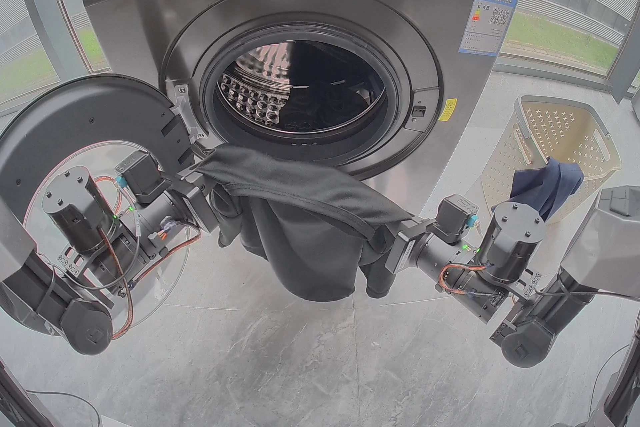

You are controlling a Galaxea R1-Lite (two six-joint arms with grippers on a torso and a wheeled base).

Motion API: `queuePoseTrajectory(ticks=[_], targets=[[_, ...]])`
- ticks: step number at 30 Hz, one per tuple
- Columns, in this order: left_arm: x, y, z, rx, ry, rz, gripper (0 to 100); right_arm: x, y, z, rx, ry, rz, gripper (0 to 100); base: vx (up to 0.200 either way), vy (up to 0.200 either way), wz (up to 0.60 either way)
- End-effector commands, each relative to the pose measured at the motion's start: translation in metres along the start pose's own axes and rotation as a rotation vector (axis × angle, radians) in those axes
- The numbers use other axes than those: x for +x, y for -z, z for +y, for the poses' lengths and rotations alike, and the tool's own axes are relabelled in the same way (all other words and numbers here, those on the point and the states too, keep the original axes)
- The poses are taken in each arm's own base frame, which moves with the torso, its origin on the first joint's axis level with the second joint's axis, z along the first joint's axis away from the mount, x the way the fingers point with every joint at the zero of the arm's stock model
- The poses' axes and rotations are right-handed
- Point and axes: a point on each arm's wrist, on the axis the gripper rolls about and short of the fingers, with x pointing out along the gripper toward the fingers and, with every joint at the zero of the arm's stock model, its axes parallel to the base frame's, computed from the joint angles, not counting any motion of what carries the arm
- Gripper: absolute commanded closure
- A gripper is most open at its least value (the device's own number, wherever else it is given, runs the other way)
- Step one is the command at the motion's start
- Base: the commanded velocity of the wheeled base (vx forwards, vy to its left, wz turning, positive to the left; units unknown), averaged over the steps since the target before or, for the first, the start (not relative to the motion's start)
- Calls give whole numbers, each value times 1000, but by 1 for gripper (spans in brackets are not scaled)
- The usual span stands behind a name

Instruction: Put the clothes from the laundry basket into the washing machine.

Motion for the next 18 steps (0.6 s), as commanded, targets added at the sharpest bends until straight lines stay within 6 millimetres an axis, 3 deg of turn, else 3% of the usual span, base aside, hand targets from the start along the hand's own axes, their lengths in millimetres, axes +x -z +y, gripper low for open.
queuePoseTrajectory(ticks=[1,18], targets=[[-2,-8,-1,6,0,-26,100,2,6,0,-13,-1,17,100,0,0,0],[-5,-9,17,28,-59,-27,100,6,-14,2,-19,-10,-58,100,0,0,0]])
